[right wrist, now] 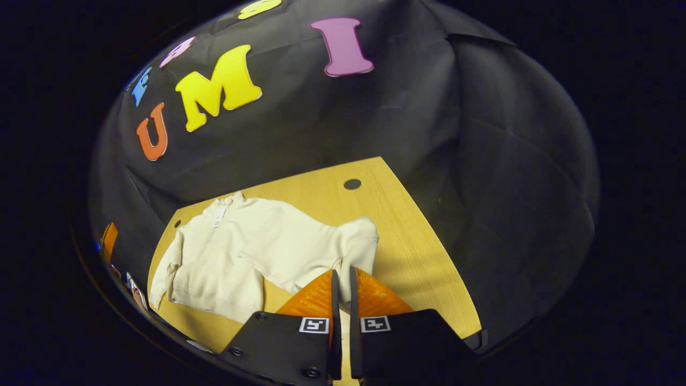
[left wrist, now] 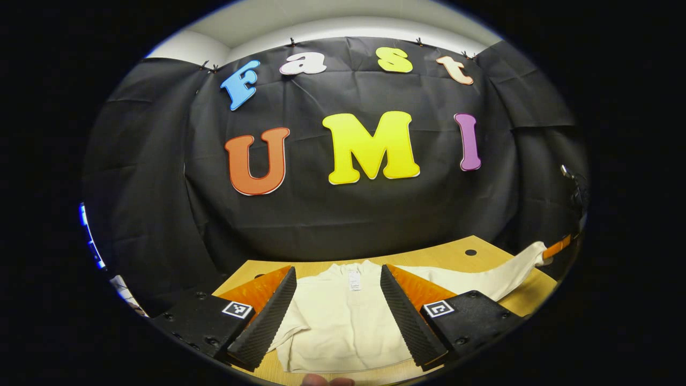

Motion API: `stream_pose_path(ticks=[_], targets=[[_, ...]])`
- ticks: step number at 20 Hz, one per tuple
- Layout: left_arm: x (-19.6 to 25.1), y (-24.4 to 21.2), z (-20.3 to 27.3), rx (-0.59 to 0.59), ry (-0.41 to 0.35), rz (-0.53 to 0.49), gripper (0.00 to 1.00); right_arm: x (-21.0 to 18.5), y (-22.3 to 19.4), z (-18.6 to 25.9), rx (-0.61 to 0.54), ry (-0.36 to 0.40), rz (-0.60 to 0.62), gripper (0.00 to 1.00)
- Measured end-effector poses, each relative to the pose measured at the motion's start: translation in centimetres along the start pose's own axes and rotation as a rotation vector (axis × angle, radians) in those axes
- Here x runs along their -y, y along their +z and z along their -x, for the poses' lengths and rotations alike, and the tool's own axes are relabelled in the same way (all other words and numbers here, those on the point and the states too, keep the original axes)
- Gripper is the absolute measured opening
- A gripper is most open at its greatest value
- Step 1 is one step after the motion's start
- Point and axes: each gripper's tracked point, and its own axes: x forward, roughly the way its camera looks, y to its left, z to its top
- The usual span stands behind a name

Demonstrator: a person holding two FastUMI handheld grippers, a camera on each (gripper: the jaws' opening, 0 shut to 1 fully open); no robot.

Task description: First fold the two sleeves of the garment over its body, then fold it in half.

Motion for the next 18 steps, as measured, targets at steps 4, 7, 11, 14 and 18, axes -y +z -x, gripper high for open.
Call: stream_pose_path(ticks=[4,7,11,14,18], targets=[[-2.0,-0.2,0.5,0.003,0.031,0.026,1.0,-6.2,5.8,0.5,0.083,0.09,0.073,0.07],[-4.5,-0.6,1.3,0.003,0.078,0.042,1.0,-11.5,9.6,0.0,0.122,0.164,0.111,0.07],[-8.5,-1.4,2.5,-0.006,0.16,0.065,0.99,-18.7,12.5,-1.3,0.147,0.257,0.172,0.07],[-11.5,-2.3,3.3,-0.021,0.227,0.088,1.0,-24.2,13.6,-2.7,0.155,0.323,0.226,0.07],[-15.3,-3.9,4.5,-0.047,0.32,0.125,1.0,-32.0,13.5,-5.0,0.141,0.406,0.303,0.07]])
